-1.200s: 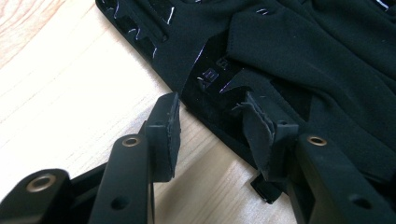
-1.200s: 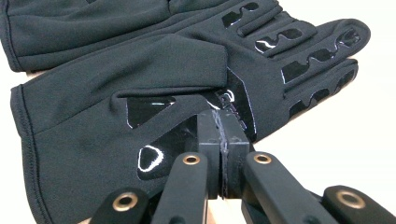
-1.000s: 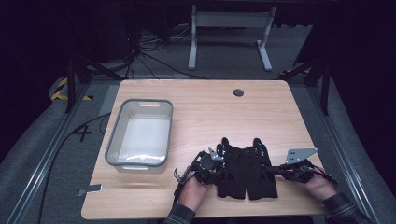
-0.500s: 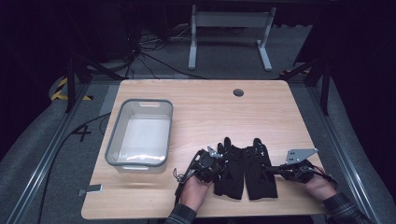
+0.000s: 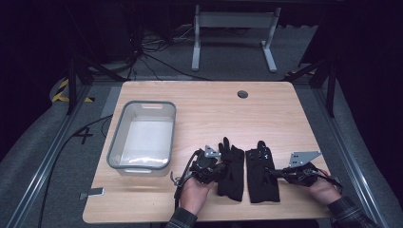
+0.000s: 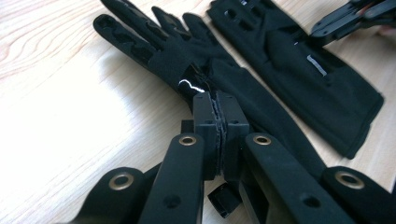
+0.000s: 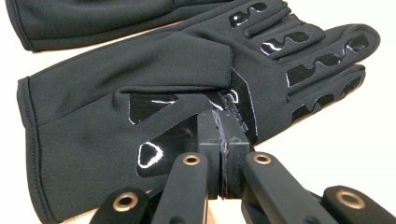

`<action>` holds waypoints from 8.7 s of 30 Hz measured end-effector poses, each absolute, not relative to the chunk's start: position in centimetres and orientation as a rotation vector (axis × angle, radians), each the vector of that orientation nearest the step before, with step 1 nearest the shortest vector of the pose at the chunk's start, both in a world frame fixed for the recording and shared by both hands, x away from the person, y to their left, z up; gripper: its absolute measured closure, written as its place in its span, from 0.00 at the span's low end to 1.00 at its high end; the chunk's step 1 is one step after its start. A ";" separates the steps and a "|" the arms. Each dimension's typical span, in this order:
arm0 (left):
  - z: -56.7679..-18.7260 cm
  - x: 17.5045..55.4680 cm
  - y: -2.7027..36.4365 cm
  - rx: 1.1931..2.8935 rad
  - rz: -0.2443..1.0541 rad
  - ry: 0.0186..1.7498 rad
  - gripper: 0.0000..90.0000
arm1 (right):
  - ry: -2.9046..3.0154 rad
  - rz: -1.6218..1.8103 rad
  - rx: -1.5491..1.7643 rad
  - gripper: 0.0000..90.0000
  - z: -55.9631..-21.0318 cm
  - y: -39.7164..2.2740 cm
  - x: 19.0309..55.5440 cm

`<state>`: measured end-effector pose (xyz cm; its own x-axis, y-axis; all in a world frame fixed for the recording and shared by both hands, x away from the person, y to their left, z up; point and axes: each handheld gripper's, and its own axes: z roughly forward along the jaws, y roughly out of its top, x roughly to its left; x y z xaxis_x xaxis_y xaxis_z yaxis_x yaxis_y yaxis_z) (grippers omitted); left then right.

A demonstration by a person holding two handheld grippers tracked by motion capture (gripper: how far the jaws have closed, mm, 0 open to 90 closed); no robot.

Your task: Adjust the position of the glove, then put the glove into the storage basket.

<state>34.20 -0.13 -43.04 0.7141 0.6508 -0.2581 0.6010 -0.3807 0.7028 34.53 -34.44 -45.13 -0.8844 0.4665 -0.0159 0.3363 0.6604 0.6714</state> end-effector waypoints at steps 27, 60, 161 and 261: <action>-40.7 35.3 -0.9 2.026 0.047 0.841 0.98 | 2.709 1.043 0.606 1.00 -45.2 -30.7 36.3; -42.6 37.4 -7.7 2.126 -0.082 0.730 0.97 | 2.732 1.057 0.558 1.00 -45.2 -29.0 36.6; -44.2 40.1 -7.8 2.369 0.075 0.642 0.14 | 2.503 1.051 0.888 0.23 -45.8 -38.9 34.2; -32.2 41.6 0.7 2.252 0.143 0.725 0.78 | 2.484 1.058 0.899 0.14 -46.8 -39.1 34.3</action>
